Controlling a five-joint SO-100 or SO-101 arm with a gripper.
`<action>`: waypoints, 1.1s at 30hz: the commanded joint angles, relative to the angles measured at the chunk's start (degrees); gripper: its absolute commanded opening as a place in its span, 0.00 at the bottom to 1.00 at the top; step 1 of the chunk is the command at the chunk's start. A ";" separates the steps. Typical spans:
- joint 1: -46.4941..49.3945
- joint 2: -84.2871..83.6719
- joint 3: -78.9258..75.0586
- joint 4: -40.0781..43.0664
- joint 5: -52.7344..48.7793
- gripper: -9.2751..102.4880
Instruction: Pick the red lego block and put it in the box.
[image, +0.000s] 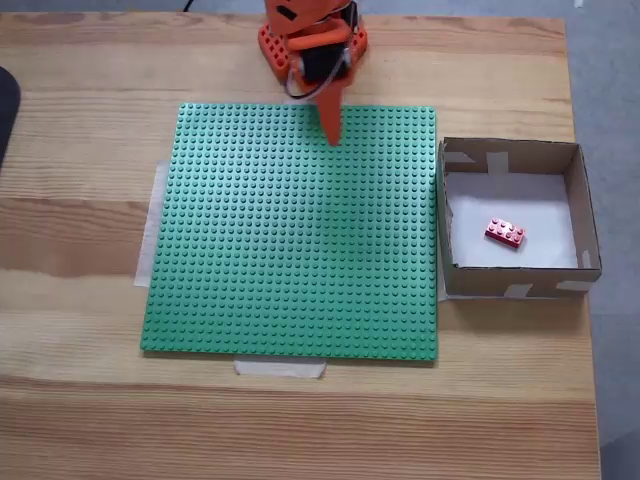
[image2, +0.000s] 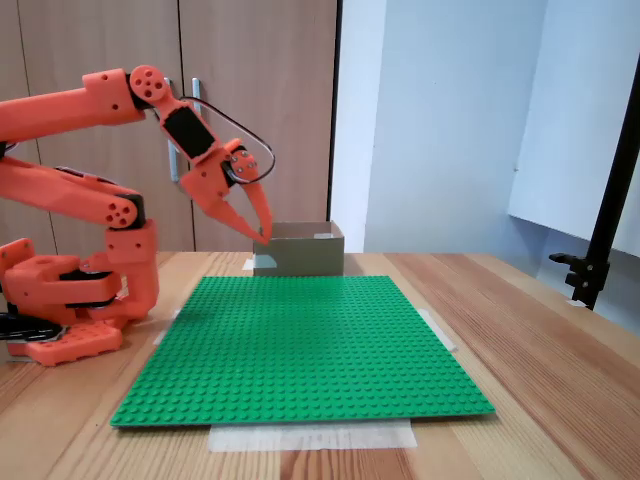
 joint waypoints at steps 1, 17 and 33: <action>2.11 2.99 2.90 -1.85 0.62 0.08; 11.78 15.64 19.69 -12.13 -5.19 0.08; 12.57 19.69 30.59 -14.59 -2.90 0.08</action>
